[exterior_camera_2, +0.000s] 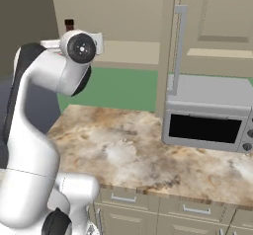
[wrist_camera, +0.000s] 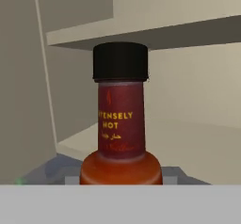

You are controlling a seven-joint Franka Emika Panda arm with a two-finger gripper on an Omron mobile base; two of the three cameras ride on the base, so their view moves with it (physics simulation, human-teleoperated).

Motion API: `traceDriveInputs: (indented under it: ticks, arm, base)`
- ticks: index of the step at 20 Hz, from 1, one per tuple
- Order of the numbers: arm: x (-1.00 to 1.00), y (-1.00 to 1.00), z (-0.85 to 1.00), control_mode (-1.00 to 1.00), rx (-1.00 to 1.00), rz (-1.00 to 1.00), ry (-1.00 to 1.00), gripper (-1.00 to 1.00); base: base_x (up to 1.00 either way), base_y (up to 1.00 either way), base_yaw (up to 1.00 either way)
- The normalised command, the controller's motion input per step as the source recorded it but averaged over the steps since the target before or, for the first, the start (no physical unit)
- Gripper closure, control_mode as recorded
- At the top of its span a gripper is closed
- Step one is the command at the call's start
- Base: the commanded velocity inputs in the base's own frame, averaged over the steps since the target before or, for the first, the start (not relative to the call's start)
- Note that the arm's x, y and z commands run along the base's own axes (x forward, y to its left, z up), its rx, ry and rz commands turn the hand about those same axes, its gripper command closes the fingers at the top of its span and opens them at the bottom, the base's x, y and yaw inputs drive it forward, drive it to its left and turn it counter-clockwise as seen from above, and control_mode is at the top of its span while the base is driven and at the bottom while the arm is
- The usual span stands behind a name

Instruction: The dining table condiment station is running low on condiment bottle. Refill the condiment station by opening the cabinet and taking the condiment bottle from the cabinet and placing it on the dining table.

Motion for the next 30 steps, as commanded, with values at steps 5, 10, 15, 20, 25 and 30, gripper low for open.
traceDriveInputs:
  ticks: [5, 10, 15, 20, 25, 30]
  arm:
    - [0.02, 0.27, -0.16, -1.00, -0.03, 0.16, 0.03, 1.00]
    - [0.00, 0.20, -0.06, -1.00, 0.00, 0.04, 0.00, 1.00]
    - [-0.01, 0.09, -0.11, -1.00, 0.00, 0.00, 0.00, 1.00]
    - [0.00, 0.00, 0.00, 1.00, 0.00, 0.00, 0.00, 1.00]
    - [0.00, 0.00, 0.00, 1.00, 0.00, 0.00, 0.00, 1.00]
    - [0.00, 0.00, 0.00, 1.00, 0.00, 0.00, 0.00, 1.00]
  base:
    - [0.00, 0.00, 0.00]
    - [0.00, 0.00, 0.00]
    - [0.00, 0.00, 0.00]
    - [-0.26, 0.46, 0.02]
    - [-0.65, 0.23, -0.25]
    - [-0.88, -0.03, -0.56]
